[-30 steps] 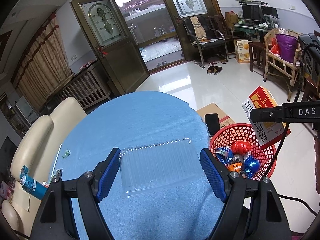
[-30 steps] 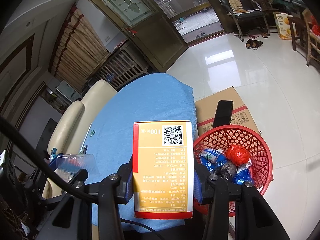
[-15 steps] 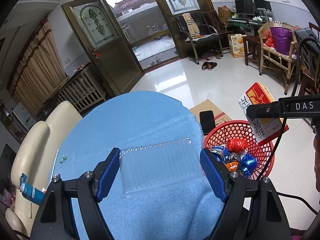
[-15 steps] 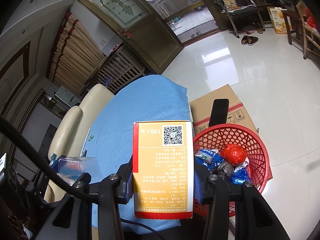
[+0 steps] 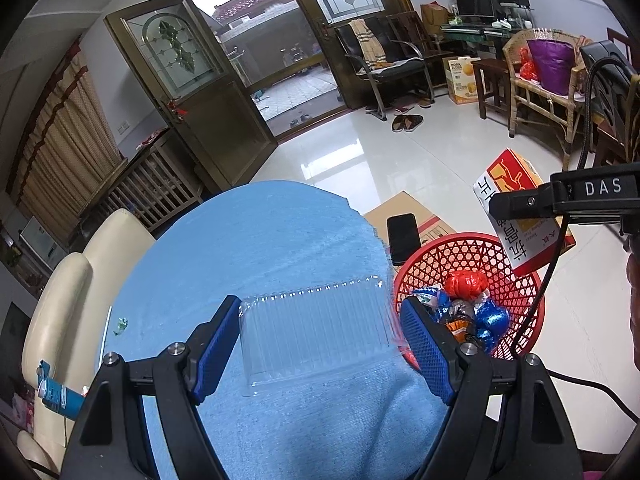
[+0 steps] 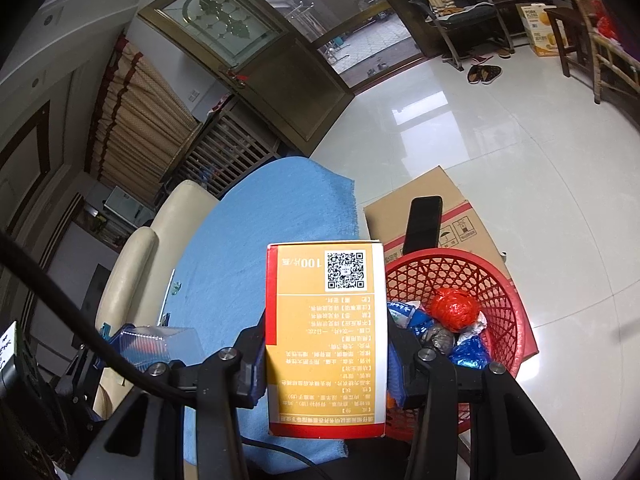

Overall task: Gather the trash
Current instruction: 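Carry the medicine box and clear tray over the red basket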

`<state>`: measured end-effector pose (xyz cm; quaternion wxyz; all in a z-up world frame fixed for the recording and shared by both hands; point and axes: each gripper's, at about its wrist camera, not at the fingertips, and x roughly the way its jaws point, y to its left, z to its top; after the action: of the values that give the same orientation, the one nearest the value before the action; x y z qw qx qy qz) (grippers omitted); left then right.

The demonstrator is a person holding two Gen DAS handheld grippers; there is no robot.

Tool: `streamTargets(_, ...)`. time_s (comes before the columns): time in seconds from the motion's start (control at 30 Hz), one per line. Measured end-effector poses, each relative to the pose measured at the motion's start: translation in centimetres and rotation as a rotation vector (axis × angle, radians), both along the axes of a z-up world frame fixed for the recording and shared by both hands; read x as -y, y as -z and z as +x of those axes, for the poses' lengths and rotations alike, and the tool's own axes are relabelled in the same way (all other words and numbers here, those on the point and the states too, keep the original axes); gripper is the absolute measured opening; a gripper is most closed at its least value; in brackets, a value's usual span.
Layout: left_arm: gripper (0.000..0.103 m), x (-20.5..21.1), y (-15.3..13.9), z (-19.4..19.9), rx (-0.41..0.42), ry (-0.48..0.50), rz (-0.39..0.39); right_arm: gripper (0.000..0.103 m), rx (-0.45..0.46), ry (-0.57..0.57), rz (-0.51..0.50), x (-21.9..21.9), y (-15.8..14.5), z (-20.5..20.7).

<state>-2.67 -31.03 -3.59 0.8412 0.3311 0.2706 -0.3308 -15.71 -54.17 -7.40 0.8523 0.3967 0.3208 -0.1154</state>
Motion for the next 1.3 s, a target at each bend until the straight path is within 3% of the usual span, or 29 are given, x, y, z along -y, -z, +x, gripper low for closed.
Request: streamTargets(1.3, 0.081, 3.1, 2.7, -1.3, -0.038, 0.082, 0.081, 0.049, -0.068, 0.083, 0.066, 3.0, 3.1, -1.0)
